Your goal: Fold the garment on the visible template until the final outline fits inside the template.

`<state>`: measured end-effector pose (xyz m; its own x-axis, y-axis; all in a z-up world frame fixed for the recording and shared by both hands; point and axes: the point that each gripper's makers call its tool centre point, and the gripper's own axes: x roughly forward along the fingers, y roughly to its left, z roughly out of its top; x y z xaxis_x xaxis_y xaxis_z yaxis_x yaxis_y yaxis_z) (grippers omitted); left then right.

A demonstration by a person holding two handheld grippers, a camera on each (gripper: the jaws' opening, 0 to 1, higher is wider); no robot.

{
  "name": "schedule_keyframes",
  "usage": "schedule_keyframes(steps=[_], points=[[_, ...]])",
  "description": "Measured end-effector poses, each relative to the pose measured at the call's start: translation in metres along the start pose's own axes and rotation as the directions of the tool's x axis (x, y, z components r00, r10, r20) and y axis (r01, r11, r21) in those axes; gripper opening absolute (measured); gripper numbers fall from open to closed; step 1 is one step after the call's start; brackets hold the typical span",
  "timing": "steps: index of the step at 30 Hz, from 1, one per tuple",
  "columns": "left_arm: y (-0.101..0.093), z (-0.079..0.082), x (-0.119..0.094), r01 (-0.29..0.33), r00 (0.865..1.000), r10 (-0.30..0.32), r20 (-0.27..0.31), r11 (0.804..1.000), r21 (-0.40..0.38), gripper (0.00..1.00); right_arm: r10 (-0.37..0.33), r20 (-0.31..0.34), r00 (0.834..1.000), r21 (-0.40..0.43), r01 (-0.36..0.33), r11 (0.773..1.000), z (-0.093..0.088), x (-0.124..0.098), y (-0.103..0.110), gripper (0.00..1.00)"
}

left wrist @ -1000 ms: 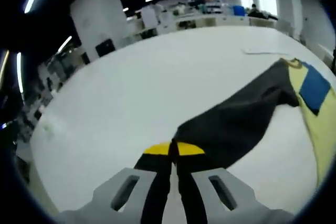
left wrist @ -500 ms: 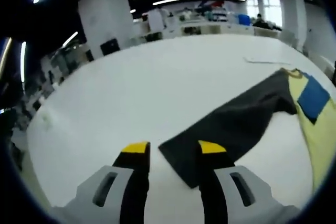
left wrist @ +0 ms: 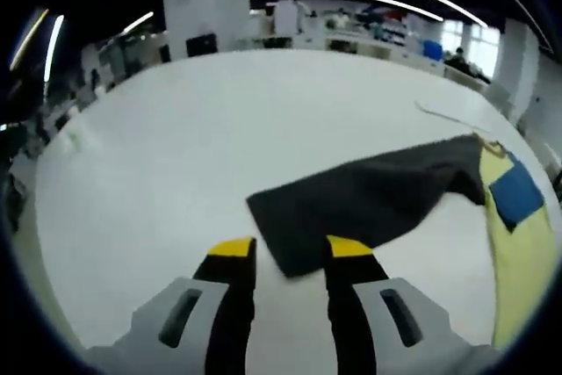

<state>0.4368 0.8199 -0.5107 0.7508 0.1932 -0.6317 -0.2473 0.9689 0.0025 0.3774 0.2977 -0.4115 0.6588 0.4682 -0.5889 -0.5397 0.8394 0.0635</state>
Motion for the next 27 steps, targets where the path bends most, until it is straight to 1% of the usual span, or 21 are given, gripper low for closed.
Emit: schedule_keyframes(steps=[3, 5, 8, 11, 16, 18, 24, 25, 27], points=[[0.001, -0.007, 0.000, -0.007, 1.000, 0.007, -0.021, 0.999, -0.031, 0.24, -0.002, -0.002, 1.000, 0.006, 0.002, 1.000, -0.003, -0.002, -0.001, 0.98], [0.003, -0.010, 0.001, -0.014, 1.000, 0.013, -0.028, 0.999, -0.042, 0.21, -0.009, 0.003, 1.000, 0.017, 0.009, 1.000, -0.005, -0.004, -0.002, 0.98], [0.004, -0.013, 0.002, -0.009, 1.000, 0.007, -0.028, 0.998, -0.062, 0.18, -0.010, 0.003, 1.000, 0.026, 0.010, 1.000, -0.008, -0.006, -0.001, 0.98], [0.005, -0.017, 0.003, -0.016, 0.999, 0.013, -0.044, 0.998, -0.054, 0.18, -0.015, -0.007, 1.000, 0.027, 0.015, 1.000, -0.014, -0.006, -0.001, 0.98], [0.001, -0.018, 0.003, -0.009, 0.999, 0.007, -0.039, 0.998, -0.056, 0.15, -0.017, -0.007, 1.000, 0.037, 0.017, 0.999, -0.015, -0.006, -0.001, 0.98], [-0.002, -0.018, 0.003, -0.004, 0.999, 0.001, -0.039, 0.997, -0.071, 0.13, -0.014, -0.009, 1.000, 0.034, 0.014, 0.999, -0.015, -0.006, 0.001, 0.98], [-0.003, -0.017, 0.004, -0.010, 0.999, 0.007, -0.041, 0.998, -0.067, 0.11, -0.013, -0.012, 1.000, 0.033, 0.014, 0.999, -0.016, -0.005, 0.003, 0.98], [-0.003, -0.017, 0.003, -0.013, 0.999, 0.010, -0.044, 0.997, -0.075, 0.11, -0.014, -0.014, 1.000, 0.033, 0.014, 0.999, -0.016, -0.005, 0.003, 0.98], [-0.002, -0.017, 0.003, -0.010, 0.999, 0.006, -0.050, 0.997, -0.074, 0.08, -0.015, -0.015, 1.000, 0.033, 0.015, 0.999, -0.017, -0.006, 0.003, 0.98]])
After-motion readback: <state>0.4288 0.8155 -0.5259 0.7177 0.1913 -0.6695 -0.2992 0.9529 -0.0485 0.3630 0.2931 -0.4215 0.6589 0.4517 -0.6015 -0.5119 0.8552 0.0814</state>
